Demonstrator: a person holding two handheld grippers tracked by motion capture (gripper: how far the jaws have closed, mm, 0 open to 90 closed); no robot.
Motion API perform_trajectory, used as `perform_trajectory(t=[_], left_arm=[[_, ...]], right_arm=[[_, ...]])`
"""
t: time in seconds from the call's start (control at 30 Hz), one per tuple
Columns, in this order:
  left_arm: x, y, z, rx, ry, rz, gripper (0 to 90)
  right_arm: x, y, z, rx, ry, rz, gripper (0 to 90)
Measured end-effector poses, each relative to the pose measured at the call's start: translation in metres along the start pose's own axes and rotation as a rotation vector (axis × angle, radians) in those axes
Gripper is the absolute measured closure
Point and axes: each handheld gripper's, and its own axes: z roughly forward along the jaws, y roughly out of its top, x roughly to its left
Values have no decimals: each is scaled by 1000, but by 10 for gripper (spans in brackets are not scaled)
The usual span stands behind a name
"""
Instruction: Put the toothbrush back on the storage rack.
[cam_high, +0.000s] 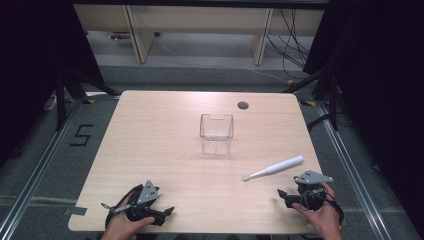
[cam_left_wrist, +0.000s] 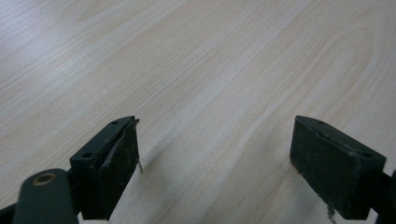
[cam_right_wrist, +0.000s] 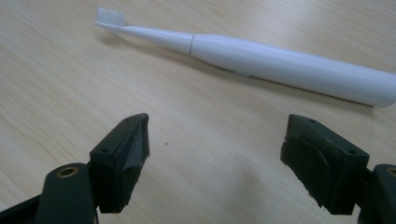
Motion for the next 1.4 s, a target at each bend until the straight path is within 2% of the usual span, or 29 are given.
perform_trajectory(t=[0.03, 0.13, 0.17, 0.23, 0.3, 0.33, 0.37, 0.4, 0.47, 0.57, 0.67, 0.73, 0.8, 0.83, 0.87, 0.9, 0.93, 1.0, 1.07, 1.1, 1.13, 1.17, 1.2, 1.23, 1.27, 1.3, 1.33, 1.37, 1.4], left_arm=[[0, 0, 0, -1, -2, 3, 153], [0, 0, 0, -2, -2, -1, 153], [1, 0, 0, 5, -1, 5, 152], [1, 0, 0, -2, -1, 6, 153], [1, 0, -1, -5, 3, 4, 153], [1, 0, -1, -5, 4, 7, 152], [1, 0, -1, -5, 4, 7, 152], [1, 0, -1, -5, 3, 5, 153], [0, 0, -2, -9, 3, -7, 153], [1, 1, -2, -6, 6, 5, 152], [1, 0, -1, -6, 0, -5, 152], [0, 1, -1, -2, -2, 2, 151], [0, 0, -1, -4, -1, -3, 150], [1, 0, -1, -4, -2, 2, 150], [1, 0, -1, -6, -4, -6, 150], [2, 0, -2, 10, -8, 8, 150], [1, 1, -1, 4, -6, 2, 150], [1, 1, -1, -4, -3, -4, 150], [0, 0, -1, -5, -5, -3, 150], [0, 0, -2, -1, -8, -5, 150], [0, 0, -2, -1, -8, -5, 150], [1, 0, -2, 2, -7, -1, 150], [0, 0, -2, -6, 4, -7, 150], [0, 0, -2, -6, 4, -7, 151], [1, 1, -2, -8, 5, 0, 150], [1, 1, -2, -8, 5, 0, 150], [0, 0, -1, -11, -3, -8, 151], [1, 0, -2, 6, -4, 5, 151], [1, 0, -2, 7, -4, 2, 151]], right_arm=[[0, 1, -1, -4, 6, 17, 238], [-2, 0, 0, -13, -4, 11, 250], [-2, 1, -1, -1, -5, 30, 260], [-4, 1, 1, -15, -3, 5, 260], [-5, 1, 0, -16, -15, 7, 260], [-3, 2, -1, -21, -12, 38, 260], [-5, 2, 0, -28, -18, 15, 260], [-3, 2, 0, -21, -16, 32, 261], [-7, 4, 2, -32, -25, -11, 268], [-7, 6, 3, -41, -27, -10, 268], [-8, 10, 2, -52, -33, 10, 300], [-14, 14, 1, -61, -54, 5, 311], [-19, 17, 1, -76, -64, 2, 352], [-20, 18, 1, -71, -63, 35, 362], [-22, 19, 1, -81, -66, 21, 382], [-23, 20, 2, -76, -63, 31, 400], [-25, 21, 4, -78, -66, 14, 412], [-26, 22, 6, -73, -60, 12, 460], [-27, 24, 7, -76, -65, 27, 508], [-29, 25, 7, -81, -69, 4, 534], [-29, 25, 7, -81, -69, 4, 534], [-29, 28, 6, -79, -79, 11, 613], [-30, 30, 6, -93, -90, 8, 651], [-30, 30, 6, -93, -90, 8, 651], [-31, 33, 7, -100, -110, -9, 718], [-31, 33, 7, -100, -110, -9, 718], [-32, 37, 9, -99, -114, -5, 778], [-35, 38, 11, -99, -118, -32, 798], [-36, 40, 14, -86, -116, -27, 820]])
